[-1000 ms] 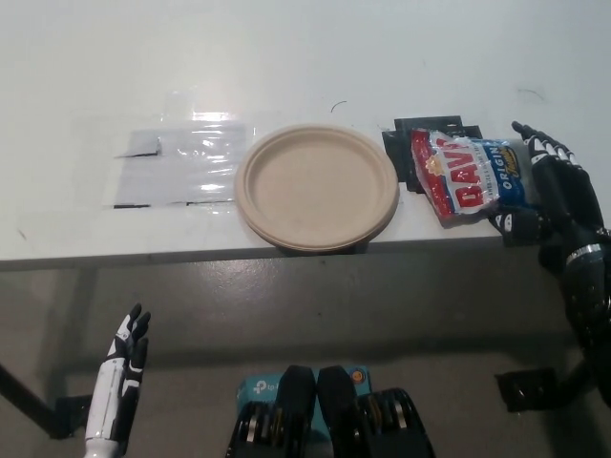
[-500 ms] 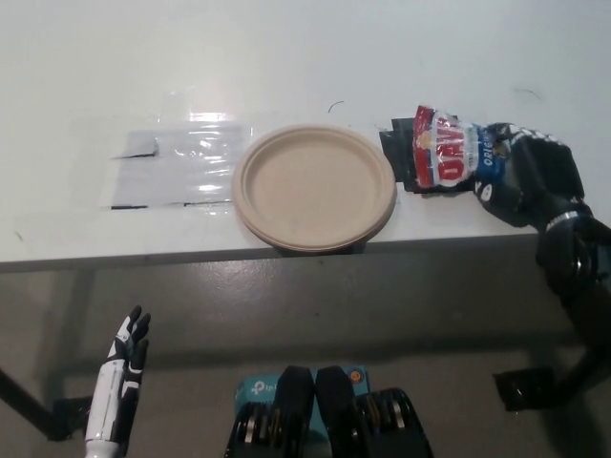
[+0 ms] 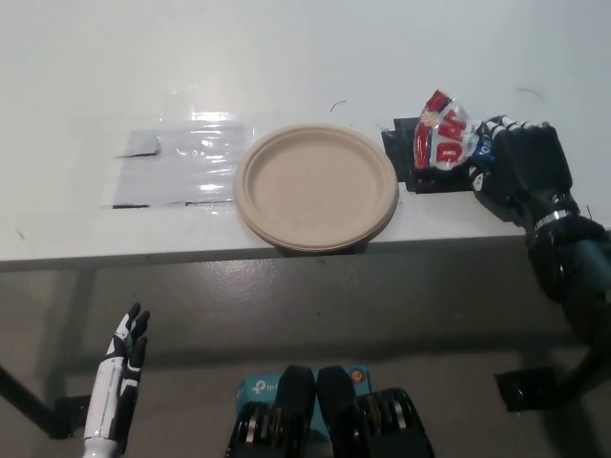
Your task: The robot picks up a small bag of sunflower seeds on the right hand side and take it to the empty plate on the left hand side then pours some sunflower seeds on to the plate.
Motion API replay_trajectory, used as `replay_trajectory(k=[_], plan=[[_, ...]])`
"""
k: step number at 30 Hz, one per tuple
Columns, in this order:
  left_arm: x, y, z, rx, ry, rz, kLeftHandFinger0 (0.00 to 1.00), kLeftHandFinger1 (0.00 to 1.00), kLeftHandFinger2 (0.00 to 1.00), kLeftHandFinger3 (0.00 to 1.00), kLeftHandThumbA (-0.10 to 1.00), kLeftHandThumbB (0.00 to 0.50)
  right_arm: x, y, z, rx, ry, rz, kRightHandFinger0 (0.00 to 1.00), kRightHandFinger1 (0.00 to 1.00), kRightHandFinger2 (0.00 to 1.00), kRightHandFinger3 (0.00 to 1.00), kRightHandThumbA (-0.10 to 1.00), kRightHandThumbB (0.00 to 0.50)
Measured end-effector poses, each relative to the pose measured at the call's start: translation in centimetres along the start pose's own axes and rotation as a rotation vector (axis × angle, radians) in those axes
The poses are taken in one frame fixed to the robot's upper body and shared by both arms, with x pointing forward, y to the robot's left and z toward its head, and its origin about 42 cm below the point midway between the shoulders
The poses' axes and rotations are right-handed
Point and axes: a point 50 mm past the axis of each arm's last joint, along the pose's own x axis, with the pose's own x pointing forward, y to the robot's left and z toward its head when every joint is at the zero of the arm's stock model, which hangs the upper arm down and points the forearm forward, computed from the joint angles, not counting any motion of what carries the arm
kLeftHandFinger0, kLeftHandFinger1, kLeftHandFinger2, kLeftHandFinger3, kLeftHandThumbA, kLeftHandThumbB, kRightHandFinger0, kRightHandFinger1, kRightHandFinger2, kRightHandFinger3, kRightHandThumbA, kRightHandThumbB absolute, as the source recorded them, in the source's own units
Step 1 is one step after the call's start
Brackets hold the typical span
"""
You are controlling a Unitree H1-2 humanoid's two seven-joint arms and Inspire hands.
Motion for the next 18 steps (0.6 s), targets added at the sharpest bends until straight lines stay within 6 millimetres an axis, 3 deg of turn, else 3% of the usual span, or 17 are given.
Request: replay_trajectory(k=[1,2,5,9,10,11,13,15,17,18], plan=[[-0.2,0.0,-0.1,0.002,0.004,-0.001,1.0,1.0,1.0,1.0,1.0,0.006,-0.2,0.2,0.2,0.015,-0.003,-0.015,0.0,0.26,0.62,0.52,-0.1,0.172],[-0.3,0.1,-0.2,0.002,0.007,-0.001,1.0,1.0,1.0,1.0,1.0,0.02,-0.3,0.3,0.2,0.025,-0.003,-0.023,0.0,0.25,0.63,0.52,-0.1,0.151],[-0.6,0.1,-0.3,0.003,0.015,0.0,1.0,1.0,1.0,1.0,1.0,0.001,-0.9,0.7,0.4,0.084,0.009,-0.055,0.0,0.23,0.64,0.55,-0.1,0.109],[-0.7,0.1,-0.4,0.003,0.015,-0.001,1.0,1.0,1.0,1.0,1.0,0.0,-1.3,1.3,1.4,0.176,0.026,-0.101,0.0,0.23,0.67,0.57,-0.1,0.086],[-0.7,0.1,-0.4,0.003,0.015,-0.001,1.0,1.0,1.0,1.0,1.0,0.002,-1.3,1.3,1.6,0.188,0.023,-0.108,0.0,0.23,0.67,0.57,-0.1,0.112],[-0.7,0.1,-0.4,0.003,0.016,-0.001,1.0,1.0,1.0,1.0,1.0,0.003,-1.4,1.5,1.8,0.199,0.018,-0.114,0.0,0.21,0.66,0.55,-0.1,0.107],[-0.8,0.2,-0.4,0.004,0.018,-0.001,1.0,1.0,1.0,1.0,1.0,0.002,-1.6,1.7,2.3,0.217,0.008,-0.126,0.0,0.23,0.73,0.64,-0.1,0.091],[-0.9,0.2,-0.5,0.004,0.021,-0.001,1.0,1.0,1.0,1.0,1.0,0.0,-1.7,1.9,2.8,0.233,0.002,-0.139,0.0,0.23,0.74,0.67,-0.1,0.068],[-1.0,0.2,-0.5,0.005,0.02,-0.001,1.0,1.0,1.0,1.0,1.0,0.0,-1.7,2.0,3.5,0.258,-0.008,-0.154,0.0,0.29,0.79,0.78,-0.1,0.072],[-1.0,0.2,-0.5,0.005,0.019,-0.002,1.0,1.0,1.0,1.0,1.0,0.0,-1.6,2.0,3.8,0.271,-0.009,-0.161,0.0,0.3,0.8,0.79,-0.1,0.057]])
